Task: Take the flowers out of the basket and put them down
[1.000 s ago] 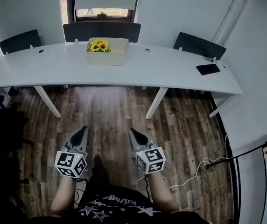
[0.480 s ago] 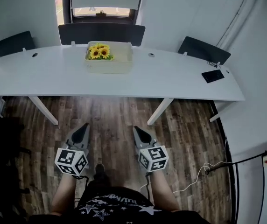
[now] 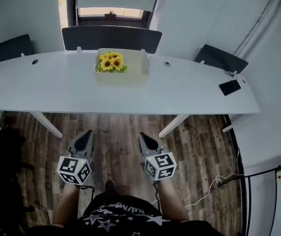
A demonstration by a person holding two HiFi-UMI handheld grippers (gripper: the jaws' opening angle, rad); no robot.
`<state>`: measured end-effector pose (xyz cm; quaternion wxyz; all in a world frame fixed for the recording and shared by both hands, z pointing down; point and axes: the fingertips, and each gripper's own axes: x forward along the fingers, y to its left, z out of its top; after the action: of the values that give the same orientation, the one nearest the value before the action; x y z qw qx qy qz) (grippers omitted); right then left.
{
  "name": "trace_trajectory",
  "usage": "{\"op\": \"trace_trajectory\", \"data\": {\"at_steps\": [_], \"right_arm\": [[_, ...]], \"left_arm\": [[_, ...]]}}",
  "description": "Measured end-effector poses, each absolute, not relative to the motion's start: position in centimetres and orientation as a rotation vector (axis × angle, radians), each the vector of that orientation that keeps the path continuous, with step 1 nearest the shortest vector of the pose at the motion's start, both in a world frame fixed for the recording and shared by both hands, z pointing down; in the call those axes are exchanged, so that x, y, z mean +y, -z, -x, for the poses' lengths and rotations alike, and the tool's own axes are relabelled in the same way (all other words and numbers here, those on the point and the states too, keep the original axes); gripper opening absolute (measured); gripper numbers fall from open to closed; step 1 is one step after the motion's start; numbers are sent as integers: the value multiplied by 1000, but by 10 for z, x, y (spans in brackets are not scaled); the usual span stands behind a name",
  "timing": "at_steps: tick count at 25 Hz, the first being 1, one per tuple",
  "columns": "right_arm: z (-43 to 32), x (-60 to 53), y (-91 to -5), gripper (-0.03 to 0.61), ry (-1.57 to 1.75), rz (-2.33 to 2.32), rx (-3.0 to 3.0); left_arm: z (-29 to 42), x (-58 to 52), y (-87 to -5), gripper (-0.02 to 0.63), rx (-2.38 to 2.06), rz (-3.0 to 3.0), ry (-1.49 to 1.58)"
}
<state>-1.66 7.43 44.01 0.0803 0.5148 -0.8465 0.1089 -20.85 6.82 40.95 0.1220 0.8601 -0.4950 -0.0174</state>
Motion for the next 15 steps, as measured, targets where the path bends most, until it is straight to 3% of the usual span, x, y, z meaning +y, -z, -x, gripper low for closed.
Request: {"op": "trace_trajectory", "data": {"at_steps": [15], "right_arm": [[30,10,-451,3,-338,-1600,-2455]], "left_arm": [[229,-11,-421,9,-1357,-2523,41]]}}
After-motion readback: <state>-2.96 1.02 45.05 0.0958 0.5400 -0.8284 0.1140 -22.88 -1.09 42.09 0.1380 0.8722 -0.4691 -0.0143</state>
